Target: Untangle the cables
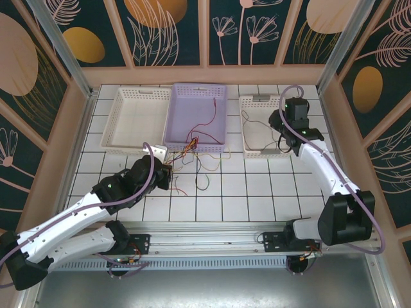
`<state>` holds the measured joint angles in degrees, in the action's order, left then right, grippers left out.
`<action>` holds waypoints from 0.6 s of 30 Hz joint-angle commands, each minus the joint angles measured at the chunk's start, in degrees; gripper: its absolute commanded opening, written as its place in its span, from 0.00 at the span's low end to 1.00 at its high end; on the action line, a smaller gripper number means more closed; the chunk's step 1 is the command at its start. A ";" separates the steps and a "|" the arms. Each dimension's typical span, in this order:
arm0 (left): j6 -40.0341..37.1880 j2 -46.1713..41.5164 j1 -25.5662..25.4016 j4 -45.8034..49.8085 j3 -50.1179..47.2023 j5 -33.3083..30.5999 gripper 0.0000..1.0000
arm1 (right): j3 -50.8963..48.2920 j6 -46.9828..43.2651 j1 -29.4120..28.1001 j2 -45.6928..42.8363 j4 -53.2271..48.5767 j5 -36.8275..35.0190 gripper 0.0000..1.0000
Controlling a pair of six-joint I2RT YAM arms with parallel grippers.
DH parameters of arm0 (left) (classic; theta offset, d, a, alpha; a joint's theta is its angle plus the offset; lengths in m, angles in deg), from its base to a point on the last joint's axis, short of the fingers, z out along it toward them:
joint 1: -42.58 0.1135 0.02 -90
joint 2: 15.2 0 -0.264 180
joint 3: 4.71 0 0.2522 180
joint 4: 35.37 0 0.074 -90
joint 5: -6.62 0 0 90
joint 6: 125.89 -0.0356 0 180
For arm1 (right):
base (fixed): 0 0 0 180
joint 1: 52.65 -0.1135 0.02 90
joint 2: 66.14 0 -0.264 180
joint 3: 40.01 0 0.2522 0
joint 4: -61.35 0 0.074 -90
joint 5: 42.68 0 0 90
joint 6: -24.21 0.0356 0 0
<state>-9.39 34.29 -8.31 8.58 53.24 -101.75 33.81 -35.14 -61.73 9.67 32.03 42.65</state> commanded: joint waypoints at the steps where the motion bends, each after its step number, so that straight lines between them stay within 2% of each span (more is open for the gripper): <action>1: -0.79 -0.33 0.23 -1.81 -0.40 1.10 0.00 | 0.80 -0.07 0.29 -2.92 -1.25 -0.08 0.32; 9: 1.22 0.34 0.19 -3.35 -0.10 4.05 0.00 | -0.87 -0.95 -1.11 -7.51 -0.99 7.20 0.40; 12: 2.85 0.43 0.19 -5.27 -0.02 6.73 0.00 | -3.78 -1.73 -6.37 -12.01 2.12 13.45 0.47; 14: 4.31 0.25 0.19 -7.46 0.15 8.76 0.00 | -5.89 -1.74 -11.97 -15.22 4.65 17.82 0.51; 18: 6.90 1.73 0.22 -10.85 0.90 12.01 0.00 | -10.84 1.11 -20.29 -20.30 8.82 23.55 0.53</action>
<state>-5.50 35.10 -8.31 3.01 53.24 -93.38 25.87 -35.38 -78.78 -7.20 35.57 59.48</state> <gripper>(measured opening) 0.064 0.530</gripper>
